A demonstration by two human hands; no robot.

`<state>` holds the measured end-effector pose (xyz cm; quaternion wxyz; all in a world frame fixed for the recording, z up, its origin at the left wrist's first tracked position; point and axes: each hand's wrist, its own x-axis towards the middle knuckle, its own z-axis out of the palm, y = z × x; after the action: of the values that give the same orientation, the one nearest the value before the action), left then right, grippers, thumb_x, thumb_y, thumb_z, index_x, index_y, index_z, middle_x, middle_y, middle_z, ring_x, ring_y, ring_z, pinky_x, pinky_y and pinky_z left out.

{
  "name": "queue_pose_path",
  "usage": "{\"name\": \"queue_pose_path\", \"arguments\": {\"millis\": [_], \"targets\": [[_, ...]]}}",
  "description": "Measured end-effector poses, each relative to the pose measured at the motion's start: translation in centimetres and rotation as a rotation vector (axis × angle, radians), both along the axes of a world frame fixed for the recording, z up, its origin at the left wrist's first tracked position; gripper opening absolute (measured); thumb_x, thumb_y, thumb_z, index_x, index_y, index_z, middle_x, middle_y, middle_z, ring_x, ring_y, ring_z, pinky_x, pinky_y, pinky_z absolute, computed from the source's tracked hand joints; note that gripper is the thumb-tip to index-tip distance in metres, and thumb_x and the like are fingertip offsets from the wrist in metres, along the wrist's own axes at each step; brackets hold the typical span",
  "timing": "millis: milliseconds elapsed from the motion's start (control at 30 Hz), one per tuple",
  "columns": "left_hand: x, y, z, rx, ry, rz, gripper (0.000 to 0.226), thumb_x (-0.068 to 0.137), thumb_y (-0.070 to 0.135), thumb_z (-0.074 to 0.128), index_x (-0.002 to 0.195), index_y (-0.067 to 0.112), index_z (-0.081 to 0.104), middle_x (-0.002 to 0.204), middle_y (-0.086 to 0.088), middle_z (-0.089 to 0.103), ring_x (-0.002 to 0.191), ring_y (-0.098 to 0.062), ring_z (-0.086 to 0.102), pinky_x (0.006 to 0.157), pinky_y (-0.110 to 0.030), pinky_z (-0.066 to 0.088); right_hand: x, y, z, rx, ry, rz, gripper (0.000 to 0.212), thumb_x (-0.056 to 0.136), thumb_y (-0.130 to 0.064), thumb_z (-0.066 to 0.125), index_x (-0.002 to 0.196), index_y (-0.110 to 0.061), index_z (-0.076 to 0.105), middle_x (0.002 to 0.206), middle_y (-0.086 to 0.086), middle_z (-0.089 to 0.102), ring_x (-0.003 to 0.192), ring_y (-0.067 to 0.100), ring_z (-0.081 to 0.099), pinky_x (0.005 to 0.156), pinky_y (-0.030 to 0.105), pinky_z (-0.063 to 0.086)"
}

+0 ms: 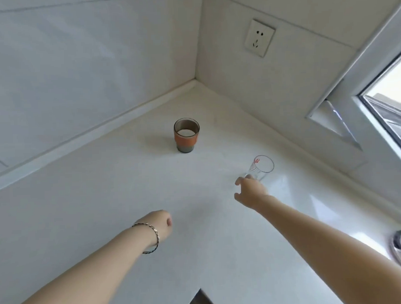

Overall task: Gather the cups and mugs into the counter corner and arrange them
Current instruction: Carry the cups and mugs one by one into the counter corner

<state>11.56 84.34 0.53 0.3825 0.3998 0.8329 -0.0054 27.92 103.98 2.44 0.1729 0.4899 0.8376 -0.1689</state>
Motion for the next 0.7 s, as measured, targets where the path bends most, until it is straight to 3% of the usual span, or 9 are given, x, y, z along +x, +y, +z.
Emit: {"name": "queue_pose_path", "arguments": {"millis": [100,200,333,400,600,700], "targets": [[0.9,2.4,-0.7,-0.025,0.000,-0.055,0.027,0.093,0.020,0.040,0.113,0.020,0.058,0.125,0.001,0.058,0.115,-0.020,0.056,0.097,-0.029,0.045,0.2,3.9,-0.2,0.145,0.053,-0.087,0.055,0.086,-0.020,0.057,0.139,-0.015,0.039,0.144,0.010,0.032,0.132,0.030,0.033,0.105,0.035,0.035],[0.9,3.8,-1.2,-0.038,0.001,-0.082,0.016,0.093,0.020,0.040,0.095,0.026,0.055,0.123,0.001,0.060,0.114,-0.021,0.057,0.097,-0.030,0.046,-0.4,7.1,-0.4,0.223,0.058,-0.164,0.066,0.082,-0.024,0.065,0.140,-0.018,0.035,0.144,0.012,0.028,0.133,0.033,0.029,0.106,0.036,0.033],[-0.5,3.7,-1.9,-0.031,0.002,-0.069,0.011,0.092,0.019,0.040,0.088,0.027,0.047,0.121,0.001,0.061,0.101,-0.018,0.057,0.097,-0.031,0.047,-0.9,9.5,-1.5,0.119,0.016,-0.297,0.065,0.079,-0.024,0.070,0.136,-0.017,0.039,0.136,0.014,0.035,0.126,0.036,0.037,0.098,0.038,0.040],[-1.6,3.0,-2.3,-0.038,0.009,-0.051,0.011,0.092,0.020,0.041,0.090,0.026,0.050,0.121,0.000,0.061,0.104,-0.019,0.058,0.096,-0.030,0.047,-1.0,9.7,-2.0,0.097,0.030,-0.327,0.060,0.081,-0.021,0.068,0.134,-0.017,0.040,0.133,0.014,0.037,0.123,0.037,0.040,0.092,0.037,0.044],[-4.3,0.4,-2.3,-0.056,0.032,0.036,0.010,0.093,0.019,0.041,0.088,0.026,0.047,0.123,-0.001,0.060,0.114,-0.021,0.058,0.097,-0.028,0.046,-1.6,8.4,-1.2,0.123,0.052,-0.173,0.062,0.076,-0.021,0.072,0.132,-0.023,0.047,0.129,0.012,0.041,0.122,0.034,0.041,0.086,0.035,0.047],[-5.3,-1.5,-2.2,-0.061,0.026,0.107,0.022,0.092,0.019,0.043,0.072,0.029,0.044,0.119,-0.001,0.062,0.111,-0.021,0.059,0.095,-0.027,0.046,-3.3,5.8,-0.3,0.097,0.073,-0.011,0.065,0.075,-0.027,0.073,0.134,-0.026,0.045,0.130,0.009,0.043,0.121,0.032,0.043,0.086,0.036,0.048]]}}
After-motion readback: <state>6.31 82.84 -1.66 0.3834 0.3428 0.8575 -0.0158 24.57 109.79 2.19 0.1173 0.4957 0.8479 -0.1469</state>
